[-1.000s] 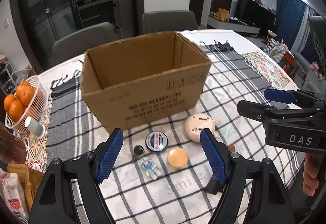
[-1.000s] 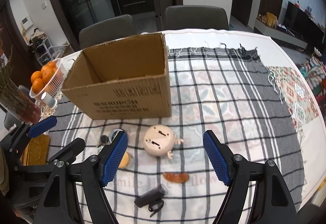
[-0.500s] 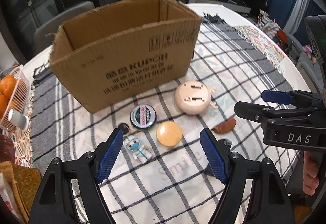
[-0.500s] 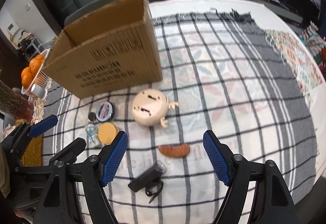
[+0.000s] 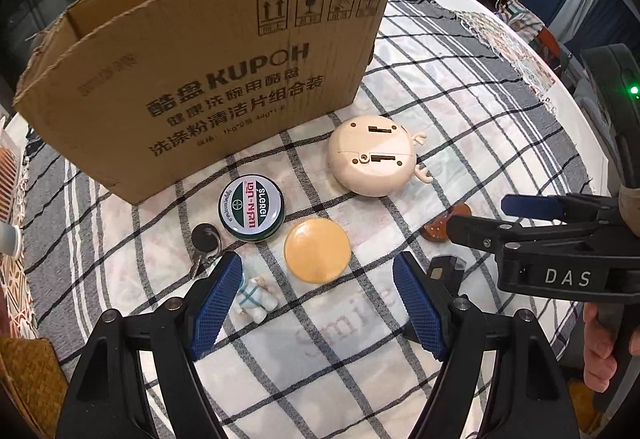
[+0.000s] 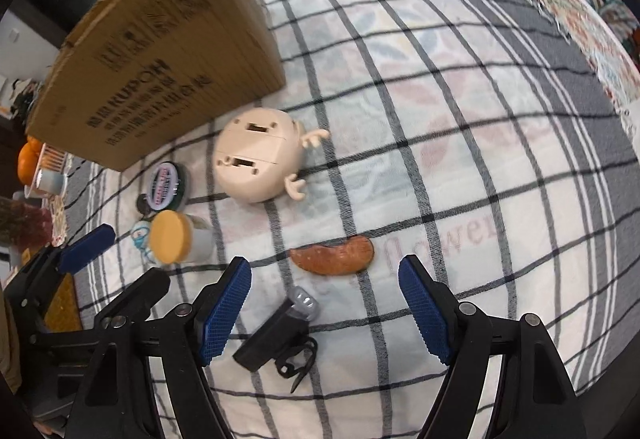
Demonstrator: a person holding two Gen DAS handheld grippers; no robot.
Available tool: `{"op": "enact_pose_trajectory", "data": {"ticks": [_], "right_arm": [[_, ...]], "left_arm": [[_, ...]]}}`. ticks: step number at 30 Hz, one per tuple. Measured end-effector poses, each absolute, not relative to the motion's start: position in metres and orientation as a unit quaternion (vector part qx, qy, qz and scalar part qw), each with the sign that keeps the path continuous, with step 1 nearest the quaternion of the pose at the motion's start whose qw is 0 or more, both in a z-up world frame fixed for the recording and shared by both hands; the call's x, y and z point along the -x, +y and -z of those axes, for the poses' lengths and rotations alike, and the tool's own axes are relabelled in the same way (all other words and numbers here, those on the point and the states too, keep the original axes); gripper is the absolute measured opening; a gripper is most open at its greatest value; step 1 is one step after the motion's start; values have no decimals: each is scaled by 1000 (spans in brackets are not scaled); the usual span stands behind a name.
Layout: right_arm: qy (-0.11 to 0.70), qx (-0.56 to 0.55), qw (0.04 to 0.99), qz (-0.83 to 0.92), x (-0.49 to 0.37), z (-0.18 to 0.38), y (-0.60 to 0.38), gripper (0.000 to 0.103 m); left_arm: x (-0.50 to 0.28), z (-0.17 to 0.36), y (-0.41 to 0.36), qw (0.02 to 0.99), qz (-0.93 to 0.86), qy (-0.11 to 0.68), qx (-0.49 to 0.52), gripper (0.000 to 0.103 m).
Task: Organize rigid objects
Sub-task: 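Grasp yellow-lidded jar with left gripper while right gripper grasps brown wooden piece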
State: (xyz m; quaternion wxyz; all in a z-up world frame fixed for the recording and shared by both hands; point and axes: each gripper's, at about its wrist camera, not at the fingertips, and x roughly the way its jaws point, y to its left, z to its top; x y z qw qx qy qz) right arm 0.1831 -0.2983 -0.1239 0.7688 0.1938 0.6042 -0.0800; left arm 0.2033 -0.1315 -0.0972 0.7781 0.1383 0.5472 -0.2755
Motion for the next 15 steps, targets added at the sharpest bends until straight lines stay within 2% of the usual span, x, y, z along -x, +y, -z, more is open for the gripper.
{"op": "enact_pose_trajectory", "data": {"ticks": [15], "right_arm": [[628, -211, 744, 87, -190, 155, -301, 77]], "left_arm": [[-220, 119, -140, 758, 268, 582, -125, 77]]}}
